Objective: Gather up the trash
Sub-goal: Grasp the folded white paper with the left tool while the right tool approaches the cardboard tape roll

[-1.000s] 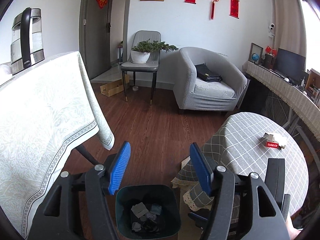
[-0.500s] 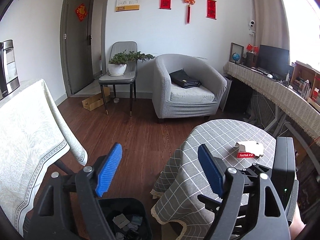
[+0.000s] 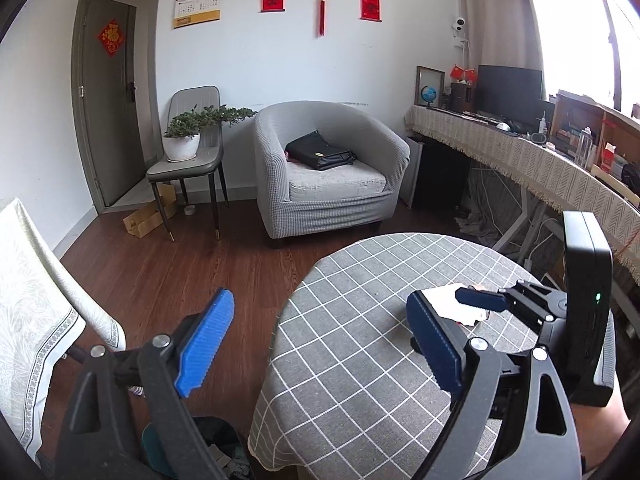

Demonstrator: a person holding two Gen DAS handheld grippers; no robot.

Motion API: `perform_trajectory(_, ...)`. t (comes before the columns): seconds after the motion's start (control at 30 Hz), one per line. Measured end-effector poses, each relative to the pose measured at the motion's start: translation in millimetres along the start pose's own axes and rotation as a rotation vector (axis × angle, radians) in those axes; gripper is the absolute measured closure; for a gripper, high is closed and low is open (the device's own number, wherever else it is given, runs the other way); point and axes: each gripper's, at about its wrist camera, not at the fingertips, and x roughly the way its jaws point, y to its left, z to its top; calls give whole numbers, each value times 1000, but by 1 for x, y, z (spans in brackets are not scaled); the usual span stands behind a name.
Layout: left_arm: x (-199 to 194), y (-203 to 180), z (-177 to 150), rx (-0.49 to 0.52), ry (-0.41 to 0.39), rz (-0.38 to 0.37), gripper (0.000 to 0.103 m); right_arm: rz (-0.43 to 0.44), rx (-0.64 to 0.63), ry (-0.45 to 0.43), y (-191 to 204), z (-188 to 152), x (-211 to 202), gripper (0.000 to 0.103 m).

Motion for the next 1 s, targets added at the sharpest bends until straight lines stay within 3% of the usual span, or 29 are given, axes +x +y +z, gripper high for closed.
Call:
perform_trajectory(0.43,57,-58,7,12,66,-101,8,-73,241,-28,-121,-2,-16,31)
perform_trajectory(0.7,105,-105,-1,78,154,-159,8,-33,368,2,-164,-16,-4,32)
perform_trajectory(1.0,148,-137,-13,84,232,-204,7,1,441,1,-198,-28,-8,32)
